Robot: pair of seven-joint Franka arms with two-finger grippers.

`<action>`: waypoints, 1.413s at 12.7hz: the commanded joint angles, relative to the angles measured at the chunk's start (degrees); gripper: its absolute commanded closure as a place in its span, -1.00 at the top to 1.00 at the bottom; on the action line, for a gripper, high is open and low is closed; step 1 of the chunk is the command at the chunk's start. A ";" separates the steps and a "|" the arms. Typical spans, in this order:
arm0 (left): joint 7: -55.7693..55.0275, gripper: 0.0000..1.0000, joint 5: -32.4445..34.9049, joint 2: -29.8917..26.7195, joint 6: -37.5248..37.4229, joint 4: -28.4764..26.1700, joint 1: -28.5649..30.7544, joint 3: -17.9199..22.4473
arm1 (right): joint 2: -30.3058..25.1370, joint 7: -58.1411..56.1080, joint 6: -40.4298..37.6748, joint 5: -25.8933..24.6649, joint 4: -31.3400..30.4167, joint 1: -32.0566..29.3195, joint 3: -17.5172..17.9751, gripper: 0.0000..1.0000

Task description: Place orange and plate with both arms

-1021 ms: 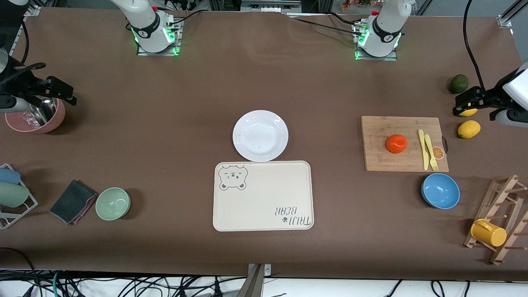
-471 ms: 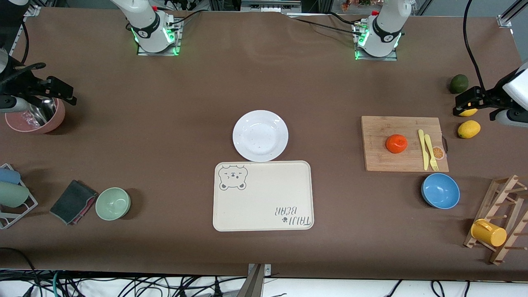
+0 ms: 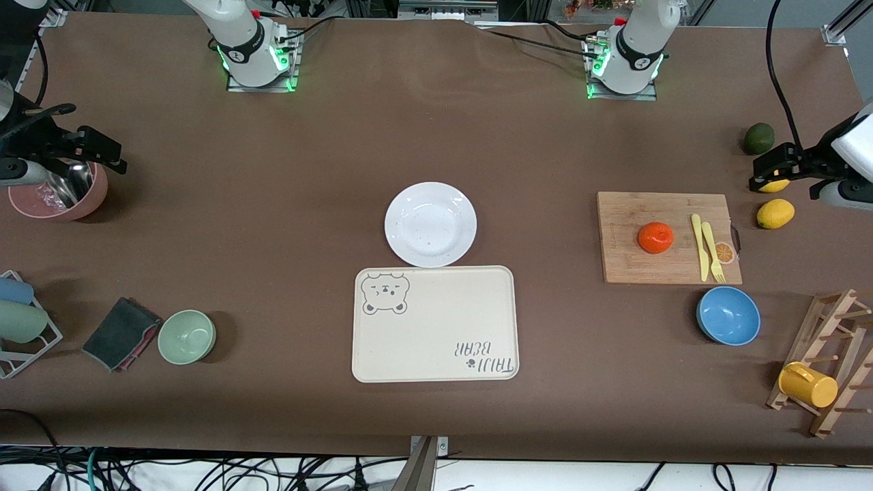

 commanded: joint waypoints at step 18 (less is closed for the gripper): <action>1.95 1.00 1.06 6.28 -0.36 1.29 -0.27 -0.07 | -1.24 -0.57 -0.11 -0.12 -0.72 0.23 0.06 1.00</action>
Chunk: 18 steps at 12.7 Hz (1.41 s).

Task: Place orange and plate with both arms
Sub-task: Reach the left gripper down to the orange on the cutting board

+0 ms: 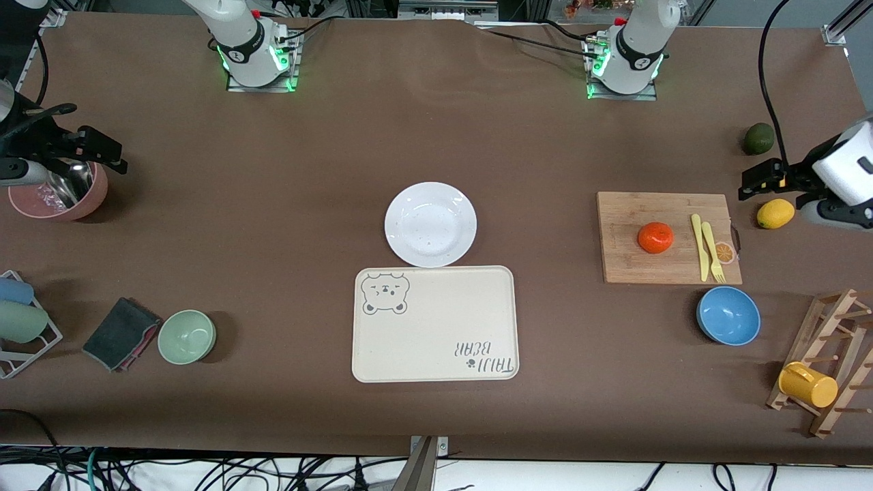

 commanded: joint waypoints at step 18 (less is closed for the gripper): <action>0.04 1.00 0.89 19.12 19.58 -12.04 0.58 -0.08 | -1.23 -0.66 -0.18 -0.12 -0.63 0.19 0.09 1.00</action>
